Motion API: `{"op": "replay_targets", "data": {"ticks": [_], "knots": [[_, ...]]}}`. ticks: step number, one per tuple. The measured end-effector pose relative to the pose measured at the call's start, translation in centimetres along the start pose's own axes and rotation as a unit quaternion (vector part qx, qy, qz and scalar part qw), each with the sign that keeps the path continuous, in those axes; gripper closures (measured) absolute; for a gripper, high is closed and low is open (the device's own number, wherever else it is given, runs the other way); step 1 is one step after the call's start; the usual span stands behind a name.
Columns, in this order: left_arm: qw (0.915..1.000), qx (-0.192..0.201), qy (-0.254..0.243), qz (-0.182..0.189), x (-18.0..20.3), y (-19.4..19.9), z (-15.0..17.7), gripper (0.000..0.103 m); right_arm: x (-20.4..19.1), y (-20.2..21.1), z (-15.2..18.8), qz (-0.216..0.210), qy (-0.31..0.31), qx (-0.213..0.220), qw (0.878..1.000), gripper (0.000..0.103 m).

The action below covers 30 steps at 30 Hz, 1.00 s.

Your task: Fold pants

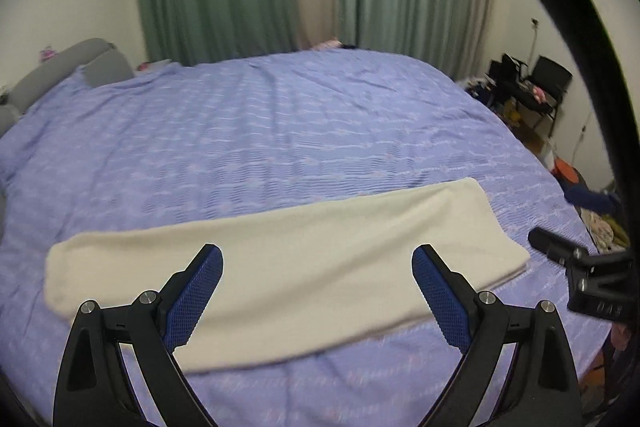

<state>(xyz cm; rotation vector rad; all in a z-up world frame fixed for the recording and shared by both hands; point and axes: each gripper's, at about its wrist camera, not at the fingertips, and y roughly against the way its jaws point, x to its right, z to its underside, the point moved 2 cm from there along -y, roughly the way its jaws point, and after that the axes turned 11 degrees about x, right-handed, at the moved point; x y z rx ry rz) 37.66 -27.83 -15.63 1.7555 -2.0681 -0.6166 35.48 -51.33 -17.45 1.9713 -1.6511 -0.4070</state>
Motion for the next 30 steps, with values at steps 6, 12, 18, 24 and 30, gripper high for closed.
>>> {"op": "replay_targets", "data": {"ticks": [6, 12, 18, 24, 30], "knots": [[0.9983, 0.014, 0.027, -0.05, -4.0, 7.8, -0.1, 0.005, -5.7, 5.9, -0.6, -0.069, 0.009, 0.019, 0.997, 0.023], [0.9955, 0.015, 0.043, -0.083, -9.4, 13.8, 1.5, 0.004, -11.6, 9.3, -1.5, -0.115, -0.024, 0.023, 0.993, 0.023], [0.992, 0.023, 0.039, -0.118, -17.6, 17.6, 4.3, 0.004, -19.3, 10.0, -2.0, -0.146, -0.046, 0.019, 0.988, 0.023], [0.9944, 0.002, -0.003, -0.106, -26.0, 17.4, 6.5, 0.003, -28.0, 8.7, -2.0, -0.128, -0.064, 0.0, 0.99, 0.023], [0.9938, -0.043, 0.006, -0.102, -31.2, 14.8, 9.8, 0.003, -34.2, 4.8, -0.5, -0.133, -0.091, -0.031, 0.986, 0.023]]}}
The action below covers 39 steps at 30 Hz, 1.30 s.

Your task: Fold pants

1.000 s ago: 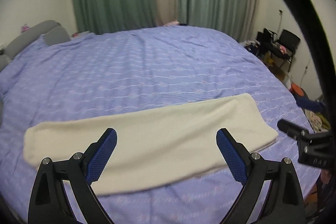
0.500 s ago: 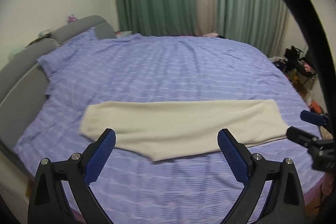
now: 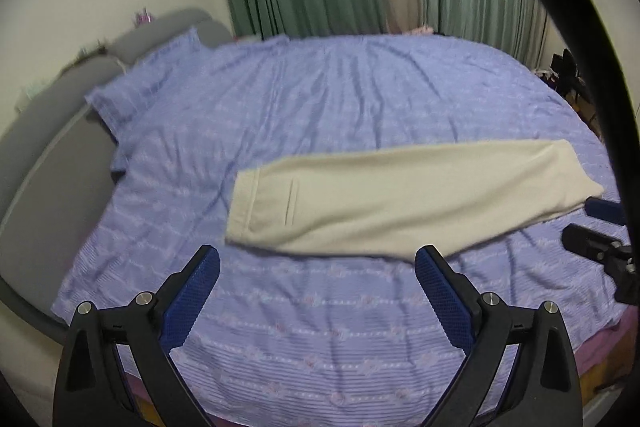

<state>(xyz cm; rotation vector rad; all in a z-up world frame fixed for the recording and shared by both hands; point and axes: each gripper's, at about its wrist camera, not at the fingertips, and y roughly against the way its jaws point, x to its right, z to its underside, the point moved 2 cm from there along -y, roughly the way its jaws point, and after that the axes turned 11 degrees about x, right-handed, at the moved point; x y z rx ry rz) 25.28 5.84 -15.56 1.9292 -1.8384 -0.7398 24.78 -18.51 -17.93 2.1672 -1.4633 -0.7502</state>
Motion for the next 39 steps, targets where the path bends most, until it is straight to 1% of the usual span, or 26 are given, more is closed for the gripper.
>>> {"op": "replay_targets", "data": {"ticks": [2, 7, 10, 12, 14, 15, 17, 20, 23, 25, 27, 30, 31, 35, 37, 39], "knots": [[0.9999, -0.01, 0.008, 0.003, -0.4, -1.6, 1.2, 0.003, -0.6, -2.2, 0.9, -0.006, 0.002, -0.011, 1.0, 0.024], [0.9992, -0.036, 0.015, 0.002, 0.0, -7.3, 4.7, 0.003, -0.8, -8.6, 3.9, -0.013, 0.032, -0.034, 0.999, 0.024], [0.9987, -0.047, 0.02, -0.002, 0.9, -10.4, 6.8, 0.003, -0.2, -13.1, 6.5, -0.021, 0.034, -0.052, 0.998, 0.027], [0.9974, -0.065, 0.029, -0.007, 1.1, -12.6, 8.3, 0.003, 0.3, -15.4, 7.9, -0.024, 0.029, -0.067, 0.997, 0.031], [0.9953, -0.084, 0.048, 0.0, 1.1, -14.5, 9.8, 0.003, 0.9, -17.8, 9.3, -0.033, 0.022, -0.079, 0.996, 0.032], [0.9943, -0.092, 0.054, 0.003, 1.1, -15.2, 10.5, 0.003, 1.0, -18.6, 9.8, -0.035, 0.022, -0.083, 0.996, 0.032], [0.9923, -0.11, 0.058, -0.004, 1.0, -16.7, 11.8, 0.004, 1.1, -20.4, 10.8, -0.043, 0.021, -0.091, 0.995, 0.032], [0.9908, -0.118, 0.066, -0.006, 0.8, -17.9, 12.9, 0.004, 1.4, -22.6, 12.1, -0.053, 0.018, -0.104, 0.993, 0.035], [0.9902, -0.123, 0.065, -0.011, 0.7, -18.5, 13.1, 0.004, 1.4, -24.0, 12.3, -0.056, 0.025, -0.109, 0.992, 0.039], [0.9907, -0.12, 0.063, -0.011, 0.7, -18.6, 12.8, 0.004, 1.2, -24.1, 11.6, -0.059, 0.03, -0.102, 0.993, 0.044], [0.9913, -0.115, 0.062, -0.013, 0.5, -18.6, 12.3, 0.004, 0.9, -23.4, 9.9, -0.057, 0.042, -0.083, 0.994, 0.045], [0.9921, -0.106, 0.065, -0.013, -0.1, -18.9, 11.7, 0.004, 0.2, -22.3, 7.1, -0.057, 0.067, -0.029, 0.996, 0.045], [0.9922, -0.105, 0.065, -0.014, -0.3, -19.0, 11.4, 0.004, 0.2, -22.6, 6.6, -0.055, 0.074, -0.023, 0.995, 0.045], [0.9918, -0.107, 0.066, -0.024, -0.9, -20.0, 11.4, 0.004, 1.0, -25.1, 6.8, -0.053, 0.07, -0.037, 0.995, 0.045], [0.9912, -0.109, 0.069, -0.028, -1.3, -20.4, 11.5, 0.004, 1.6, -25.9, 7.5, -0.053, 0.066, -0.054, 0.995, 0.045], [0.9898, -0.116, 0.075, -0.032, -1.8, -20.8, 11.8, 0.004, 1.7, -26.2, 8.6, -0.055, 0.064, -0.075, 0.994, 0.053]]}}
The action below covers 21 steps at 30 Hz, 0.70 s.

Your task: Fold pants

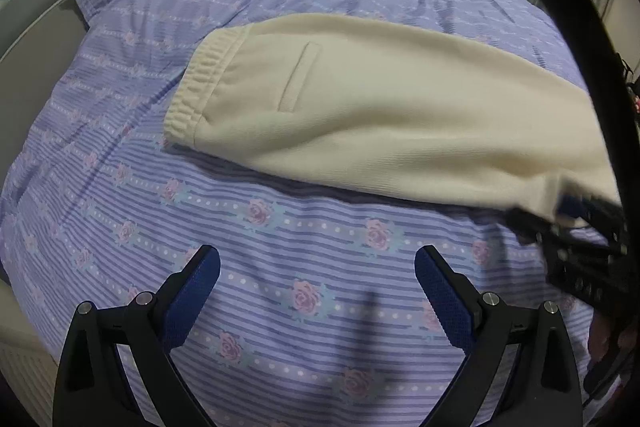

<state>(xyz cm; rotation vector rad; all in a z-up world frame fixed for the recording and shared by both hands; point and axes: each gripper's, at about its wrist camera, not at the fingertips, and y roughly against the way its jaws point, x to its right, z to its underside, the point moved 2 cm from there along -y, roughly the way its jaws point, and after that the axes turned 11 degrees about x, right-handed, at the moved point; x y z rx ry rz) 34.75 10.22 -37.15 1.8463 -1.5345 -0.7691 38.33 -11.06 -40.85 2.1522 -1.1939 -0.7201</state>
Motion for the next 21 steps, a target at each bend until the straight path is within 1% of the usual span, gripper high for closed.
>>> {"op": "replay_targets", "data": {"ticks": [2, 3, 5, 7, 8, 9, 10, 12, 13, 14, 15, 17, 18, 19, 21], "knots": [[1.0, -0.002, 0.007, -0.003, -0.5, -0.4, 0.1, 0.004, -0.1, -0.1, 1.1, -0.009, -0.01, -0.016, 1.0, 0.053], [0.9999, -0.004, 0.011, -0.005, -0.9, -0.6, 0.1, 0.004, -0.1, 0.0, 1.6, -0.007, -0.007, -0.013, 1.0, 0.053], [0.9997, -0.003, 0.022, -0.01, -1.8, -1.1, 0.0, 0.004, -0.3, -0.4, 1.3, -0.005, 0.012, -0.014, 1.0, 0.054], [0.9993, 0.0, 0.034, -0.014, -2.8, -1.7, -0.4, 0.004, -0.6, -1.1, 0.4, -0.007, 0.024, -0.013, 1.0, 0.059], [0.9989, 0.006, 0.042, -0.02, -3.4, -1.9, -0.8, 0.004, -0.7, -1.2, 0.0, -0.008, 0.026, -0.013, 1.0, 0.064], [0.9982, 0.011, 0.052, -0.029, -4.2, -2.2, -1.3, 0.004, -0.9, -1.2, -0.1, 0.0, 0.031, -0.018, 0.999, 0.071], [0.9973, 0.013, 0.064, -0.033, -5.0, -2.4, -1.7, 0.004, -1.1, -0.8, 0.1, 0.006, 0.031, -0.024, 0.999, 0.075], [0.9947, 0.014, 0.098, -0.029, -6.5, -3.0, -2.5, 0.003, -1.5, 1.0, 0.7, 0.012, 0.014, -0.008, 1.0, 0.078], [0.9925, 0.012, 0.12, -0.023, -7.5, -3.5, -2.8, 0.003, -1.8, 1.3, 0.8, 0.017, 0.021, -0.007, 1.0, 0.079], [0.9912, 0.01, 0.13, -0.019, -7.9, -3.9, -2.9, 0.003, -2.2, 1.6, 0.6, 0.026, 0.036, -0.004, 0.999, 0.08], [0.9895, 0.009, 0.144, -0.014, -8.6, -4.5, -3.1, 0.003, -2.2, 1.4, 0.4, 0.028, 0.037, -0.008, 0.999, 0.08], [0.9865, 0.014, 0.163, -0.012, -9.9, -5.9, -4.1, 0.004, -1.7, 0.4, 0.4, 0.029, 0.019, -0.025, 0.999, 0.08], [0.9857, 0.019, 0.167, -0.011, -10.3, -6.4, -4.5, 0.003, -1.3, -0.3, 0.7, 0.03, 0.003, -0.036, 0.999, 0.08], [0.9845, 0.027, 0.173, -0.006, -10.7, -6.9, -5.2, 0.003, -1.2, -0.7, 0.8, 0.033, -0.004, -0.039, 0.999, 0.08], [0.9841, 0.039, 0.173, 0.01, -10.9, -8.2, -6.4, 0.003, -1.5, -1.0, 0.9, 0.049, 0.0, -0.042, 0.998, 0.08]]}}
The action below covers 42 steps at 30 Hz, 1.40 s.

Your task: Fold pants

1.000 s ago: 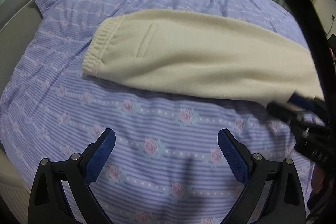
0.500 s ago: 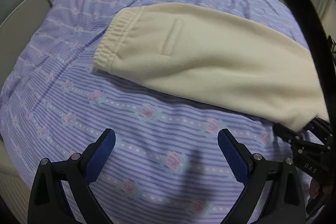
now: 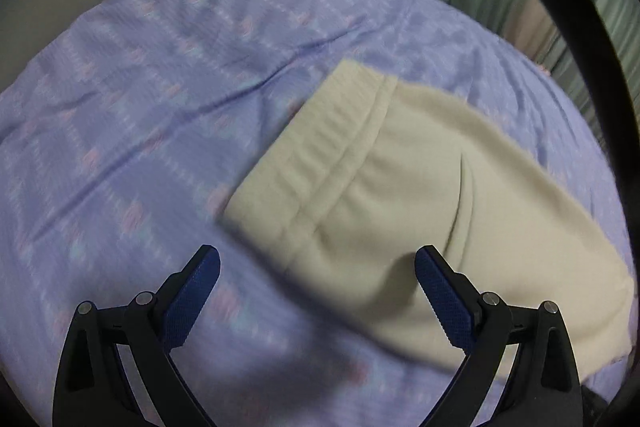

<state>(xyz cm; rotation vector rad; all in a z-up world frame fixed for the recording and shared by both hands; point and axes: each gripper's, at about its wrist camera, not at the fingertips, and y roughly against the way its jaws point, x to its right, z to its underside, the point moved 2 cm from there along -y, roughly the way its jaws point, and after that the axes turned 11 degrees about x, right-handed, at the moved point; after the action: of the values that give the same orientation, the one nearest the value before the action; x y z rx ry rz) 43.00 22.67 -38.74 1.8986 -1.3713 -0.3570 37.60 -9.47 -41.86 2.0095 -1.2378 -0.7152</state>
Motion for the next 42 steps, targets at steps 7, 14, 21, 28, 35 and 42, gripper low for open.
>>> {"op": "replay_targets", "data": {"ticks": [7, 14, 21, 28, 35, 42], "knots": [[0.9996, 0.007, 0.026, 0.01, -0.1, -4.3, -0.9, 0.002, -0.6, -0.8, -0.7, 0.039, -0.01, -0.021, 0.999, 0.08], [0.9994, 0.022, -0.012, -0.024, 1.8, -2.7, -2.6, 0.08, -1.5, -0.4, -1.6, 0.053, -0.005, -0.033, 0.998, 0.08], [0.9954, 0.026, -0.077, -0.051, 1.6, -3.9, -2.4, 0.076, -1.9, -0.5, -1.6, 0.049, 0.001, -0.041, 0.998, 0.08], [0.9888, 0.043, -0.103, -0.099, 0.4, -2.0, -3.4, 0.017, -2.2, -0.7, -1.9, 0.061, 0.004, -0.048, 0.997, 0.066], [0.9751, 0.1, -0.179, -0.086, 2.5, 6.3, -6.4, 0.011, -2.2, 5.9, -4.6, 0.057, -0.029, -0.012, 0.998, 0.045], [0.9514, 0.14, -0.27, 0.049, 7.3, 12.9, -9.3, 0.001, -1.5, 14.3, -8.2, 0.103, -0.033, 0.069, 0.992, 0.027]]}}
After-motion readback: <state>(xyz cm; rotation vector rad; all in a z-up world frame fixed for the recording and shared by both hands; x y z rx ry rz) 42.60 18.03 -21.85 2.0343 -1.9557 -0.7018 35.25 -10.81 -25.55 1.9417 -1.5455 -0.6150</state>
